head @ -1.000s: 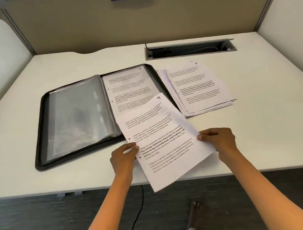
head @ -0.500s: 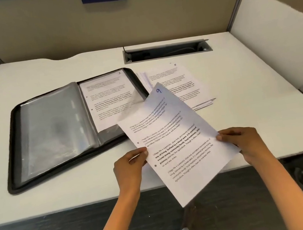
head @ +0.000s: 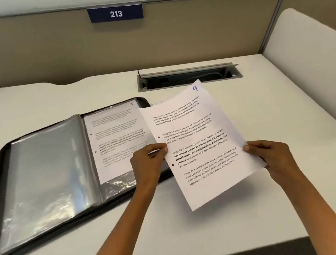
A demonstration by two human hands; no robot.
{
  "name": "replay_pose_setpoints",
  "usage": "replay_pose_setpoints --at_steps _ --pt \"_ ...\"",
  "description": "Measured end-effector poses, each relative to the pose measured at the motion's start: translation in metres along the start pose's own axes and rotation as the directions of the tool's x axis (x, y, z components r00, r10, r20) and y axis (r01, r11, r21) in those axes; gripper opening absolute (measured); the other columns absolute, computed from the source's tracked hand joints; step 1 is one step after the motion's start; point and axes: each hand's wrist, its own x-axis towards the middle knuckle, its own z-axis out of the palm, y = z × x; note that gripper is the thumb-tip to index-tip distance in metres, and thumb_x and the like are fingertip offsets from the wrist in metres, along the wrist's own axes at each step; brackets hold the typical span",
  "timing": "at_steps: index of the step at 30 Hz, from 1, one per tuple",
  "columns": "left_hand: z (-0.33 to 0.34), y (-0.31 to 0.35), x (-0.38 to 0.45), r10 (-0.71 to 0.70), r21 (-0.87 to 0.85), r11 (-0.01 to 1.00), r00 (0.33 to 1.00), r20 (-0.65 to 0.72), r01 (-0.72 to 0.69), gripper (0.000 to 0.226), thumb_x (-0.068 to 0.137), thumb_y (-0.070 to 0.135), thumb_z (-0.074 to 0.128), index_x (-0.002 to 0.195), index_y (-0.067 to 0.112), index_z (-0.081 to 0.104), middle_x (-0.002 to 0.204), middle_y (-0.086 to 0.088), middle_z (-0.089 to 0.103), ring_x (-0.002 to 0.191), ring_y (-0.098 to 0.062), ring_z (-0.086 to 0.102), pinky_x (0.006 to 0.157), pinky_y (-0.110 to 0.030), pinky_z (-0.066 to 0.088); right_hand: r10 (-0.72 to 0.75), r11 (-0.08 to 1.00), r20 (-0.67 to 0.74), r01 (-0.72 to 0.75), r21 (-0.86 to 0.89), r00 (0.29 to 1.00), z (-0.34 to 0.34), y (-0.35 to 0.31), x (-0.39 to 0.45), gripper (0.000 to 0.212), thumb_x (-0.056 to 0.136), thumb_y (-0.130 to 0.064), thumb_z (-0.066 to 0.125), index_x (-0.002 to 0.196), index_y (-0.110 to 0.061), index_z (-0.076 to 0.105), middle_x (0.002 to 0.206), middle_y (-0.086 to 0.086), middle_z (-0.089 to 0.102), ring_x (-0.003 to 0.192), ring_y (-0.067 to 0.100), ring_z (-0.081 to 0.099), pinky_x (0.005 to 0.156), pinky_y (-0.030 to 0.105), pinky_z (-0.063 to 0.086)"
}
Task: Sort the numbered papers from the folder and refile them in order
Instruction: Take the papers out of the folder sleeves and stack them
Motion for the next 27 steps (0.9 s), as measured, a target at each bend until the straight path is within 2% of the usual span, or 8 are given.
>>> replay_pose_setpoints --at_steps 3,6,9,12,18,22,25,27 --pt "0.021 -0.001 0.039 -0.010 0.040 0.999 1.000 -0.019 0.011 0.012 0.080 0.004 0.071 0.090 0.009 0.073 0.089 0.000 0.071 0.073 -0.001 0.066 0.065 -0.009 0.051 0.003 1.000 -0.010 -0.003 0.001 1.000 0.011 -0.004 0.034 0.016 0.071 0.000 0.076 0.086 -0.006 0.073 0.078 0.005 0.073 0.072 0.021 0.064 0.059 0.021 0.053" --pt "0.045 -0.009 0.075 -0.002 0.107 0.994 1.000 -0.026 0.005 0.015 0.080 0.005 0.072 0.095 0.008 0.073 0.093 -0.002 0.071 0.079 -0.010 0.067 0.079 -0.022 0.054 0.032 0.999 -0.061 -0.033 -0.025 0.998 0.015 0.002 0.070 0.019 0.067 -0.003 0.080 0.085 -0.008 0.074 0.085 0.010 0.073 0.079 0.025 0.065 0.074 0.032 0.053" --pt "0.063 -0.018 0.101 0.001 0.181 0.984 1.000 0.009 -0.002 0.021 0.082 0.006 0.070 0.103 0.007 0.071 0.102 -0.008 0.069 0.082 -0.013 0.064 0.080 -0.026 0.053 0.052 0.996 -0.113 -0.060 -0.070 0.992 0.020 0.008 0.096 0.026 0.064 -0.010 0.084 0.089 -0.009 0.076 0.091 0.010 0.074 0.088 0.028 0.067 0.085 0.039 0.052" --pt "0.078 -0.028 0.119 0.005 0.227 0.974 0.999 0.050 -0.016 0.026 0.083 0.005 0.069 0.108 0.005 0.067 0.112 -0.011 0.065 0.088 -0.014 0.061 0.085 -0.029 0.052 0.058 0.992 -0.157 -0.075 -0.105 0.986 0.023 0.011 0.114 0.026 0.066 -0.012 0.084 0.091 -0.011 0.076 0.089 0.005 0.073 0.082 0.019 0.065 0.075 0.030 0.048" --pt "0.097 -0.040 0.136 0.000 0.309 0.949 0.983 0.183 -0.058 0.042 0.083 0.004 0.068 0.123 -0.001 0.055 0.130 -0.007 0.048 0.106 -0.020 0.057 0.078 -0.018 0.047 0.037 0.987 -0.196 -0.066 -0.144 0.980 0.027 0.017 0.133 0.023 0.068 -0.010 0.083 0.089 -0.011 0.075 0.085 0.002 0.072 0.082 0.017 0.063 0.082 0.026 0.048" --pt "0.097 -0.051 0.137 0.097 0.474 0.866 0.983 0.158 -0.161 0.037 0.086 0.010 0.066 0.121 0.000 0.059 0.134 -0.007 0.042 0.106 -0.021 0.054 0.094 -0.026 0.042 -0.001 0.982 -0.210 -0.039 -0.186 0.978 0.027 0.020 0.138 0.023 0.069 -0.007 0.081 0.091 -0.009 0.074 0.082 0.001 0.070 0.077 0.013 0.063 0.074 0.016 0.046" --pt "0.089 -0.053 0.129 0.173 0.535 0.815 0.975 0.140 -0.222 0.031 0.088 0.014 0.064 0.117 0.006 0.063 0.131 -0.007 0.043 0.116 -0.019 0.043 0.095 -0.020 0.031 -0.031 0.970 -0.216 -0.022 -0.241 0.976 0.028 0.021 0.138 0.023 0.070 -0.008 0.081 0.092 -0.008 0.075 0.082 0.003 0.071 0.079 0.016 0.063 0.078 0.021 0.046" --pt "0.075 -0.053 0.118 0.227 0.559 0.790 0.967 0.113 -0.251 0.027 0.086 0.016 0.066 0.113 0.010 0.067 0.124 -0.007 0.049 0.113 -0.021 0.044 0.095 -0.026 0.032 -0.058 0.959 -0.213 -0.005 -0.284 0.975 0.030 0.020 0.136 0.022 0.073 -0.008 0.080 0.094 -0.007 0.074 0.084 0.007 0.070 0.080 0.018 0.063 0.079 0.023 0.044"
